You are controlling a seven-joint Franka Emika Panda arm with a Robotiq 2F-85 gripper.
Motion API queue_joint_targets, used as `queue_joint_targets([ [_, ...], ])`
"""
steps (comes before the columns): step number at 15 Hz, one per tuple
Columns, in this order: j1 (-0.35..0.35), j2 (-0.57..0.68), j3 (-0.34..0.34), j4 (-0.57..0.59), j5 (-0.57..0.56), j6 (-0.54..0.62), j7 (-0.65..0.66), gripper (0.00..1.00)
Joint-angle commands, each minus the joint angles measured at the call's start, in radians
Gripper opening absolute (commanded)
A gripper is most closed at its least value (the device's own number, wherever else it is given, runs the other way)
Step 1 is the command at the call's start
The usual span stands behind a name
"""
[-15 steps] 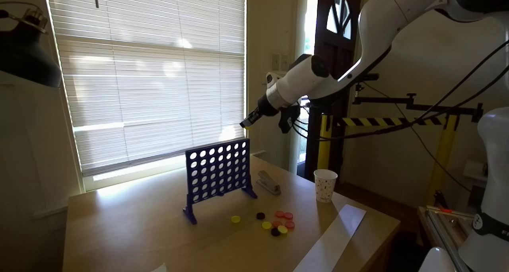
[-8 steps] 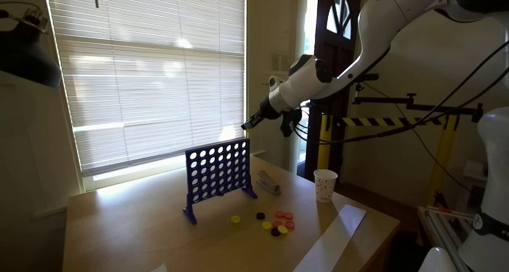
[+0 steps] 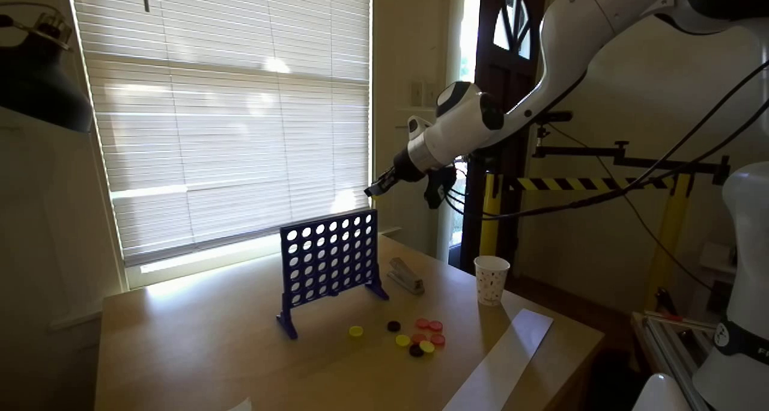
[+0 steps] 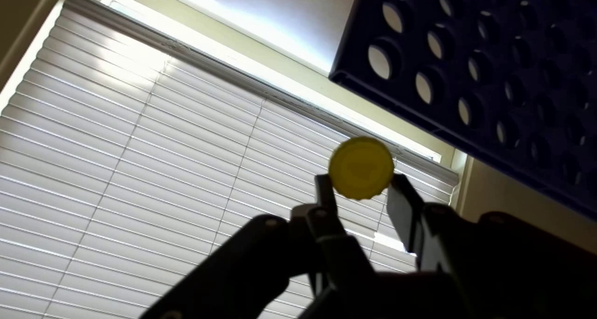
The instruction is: Put the yellow chip into the connect four game
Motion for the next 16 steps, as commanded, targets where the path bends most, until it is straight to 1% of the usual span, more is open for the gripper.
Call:
queue_joint_targets([
  [1, 0.000, 0.000, 0.000, 0.001, 0.000, 0.000, 0.000, 0.34],
  [2, 0.000, 0.001, 0.000, 0.002, 0.000, 0.000, 0.000, 0.34],
  [3, 0.000, 0.002, 0.000, 0.003, -0.001, 0.000, 0.001, 0.09],
  [11, -0.003, -0.006, 0.057, 0.022, -0.042, -0.078, 0.185, 0.09],
  [16, -0.005, -0.007, 0.069, 0.003, -0.039, -0.135, 0.310, 0.09],
])
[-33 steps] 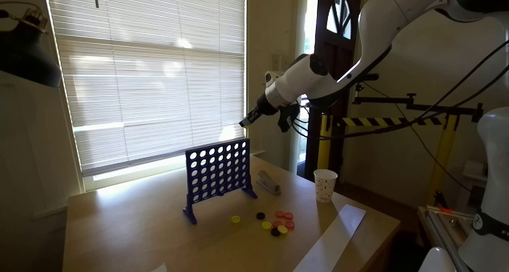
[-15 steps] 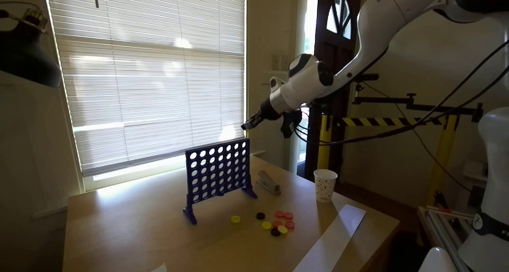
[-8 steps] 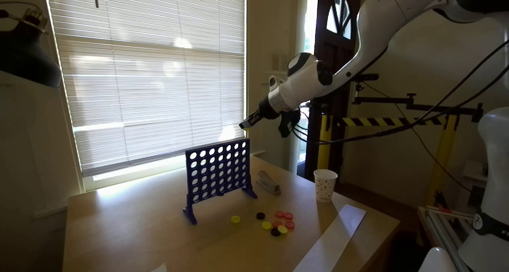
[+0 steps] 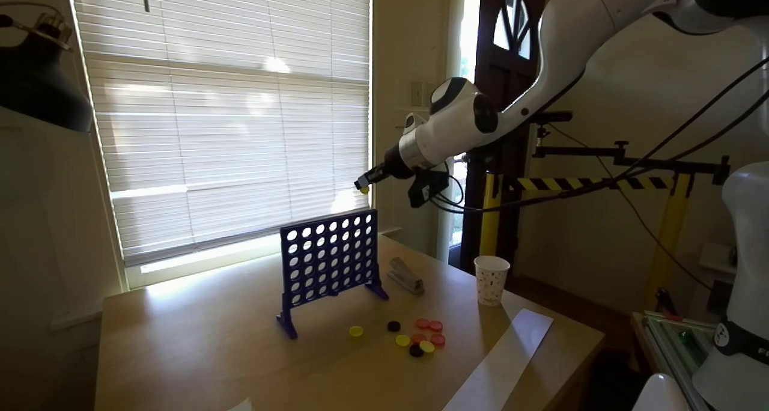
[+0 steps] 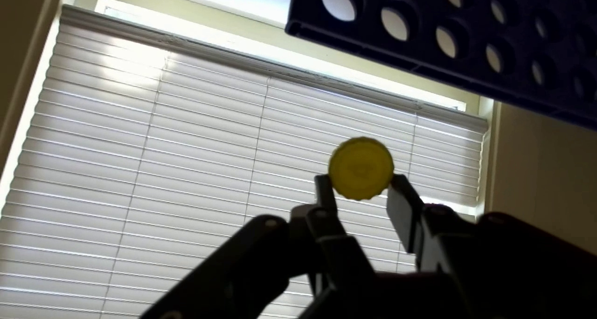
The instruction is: Put the yellow chip into the connect four game
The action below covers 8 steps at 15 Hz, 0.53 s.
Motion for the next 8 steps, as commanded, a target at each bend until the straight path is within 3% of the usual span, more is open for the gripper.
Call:
queue_joint_targets([
  [1, -0.007, -0.005, 0.016, -0.012, -0.042, -0.044, 0.123, 0.09],
  [8, -0.014, 0.009, 0.025, -0.012, -0.153, -0.040, 0.289, 0.09],
])
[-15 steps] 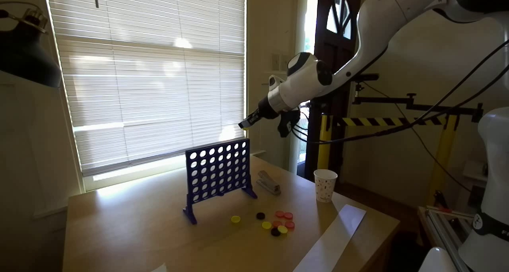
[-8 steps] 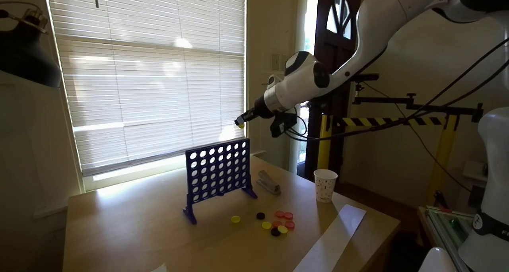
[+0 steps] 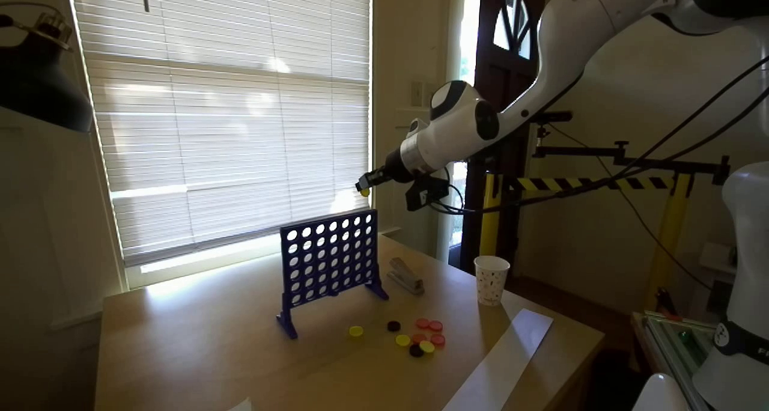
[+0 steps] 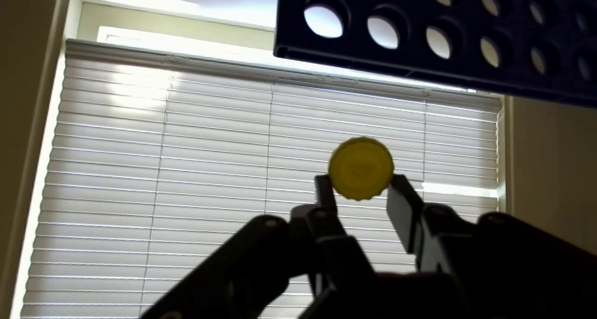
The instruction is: Put the yellow chip into the connect four game
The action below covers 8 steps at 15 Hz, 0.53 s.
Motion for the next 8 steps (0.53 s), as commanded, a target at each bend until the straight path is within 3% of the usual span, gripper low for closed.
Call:
queue_joint_targets([
  [1, -0.014, 0.003, 0.021, -0.007, -0.109, -0.025, 0.122, 0.09],
  [8, -0.015, 0.014, 0.023, -0.032, -0.252, -0.094, 0.290, 0.09],
])
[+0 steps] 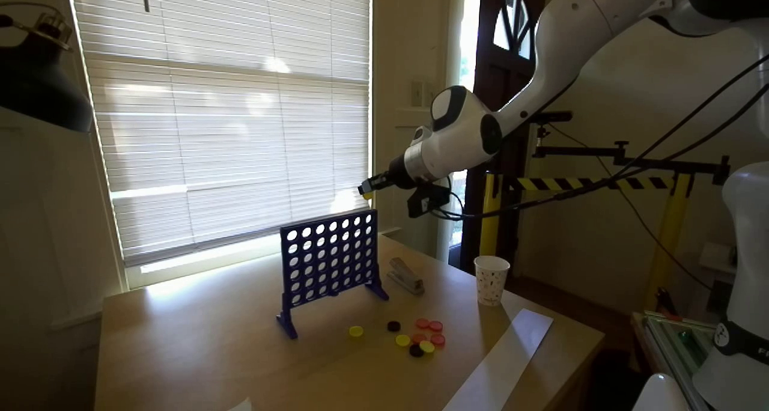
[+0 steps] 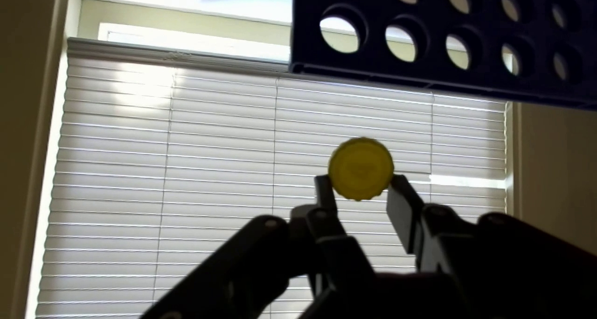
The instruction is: Put the yellow chip into the connect four game
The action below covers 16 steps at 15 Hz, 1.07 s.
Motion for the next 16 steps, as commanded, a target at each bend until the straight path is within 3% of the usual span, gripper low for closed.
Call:
queue_joint_targets([
  [1, -0.013, 0.007, 0.018, -0.023, -0.085, -0.054, 0.107, 0.09],
  [16, -0.007, 0.050, 0.017, -0.024, -0.132, -0.134, 0.197, 0.09],
])
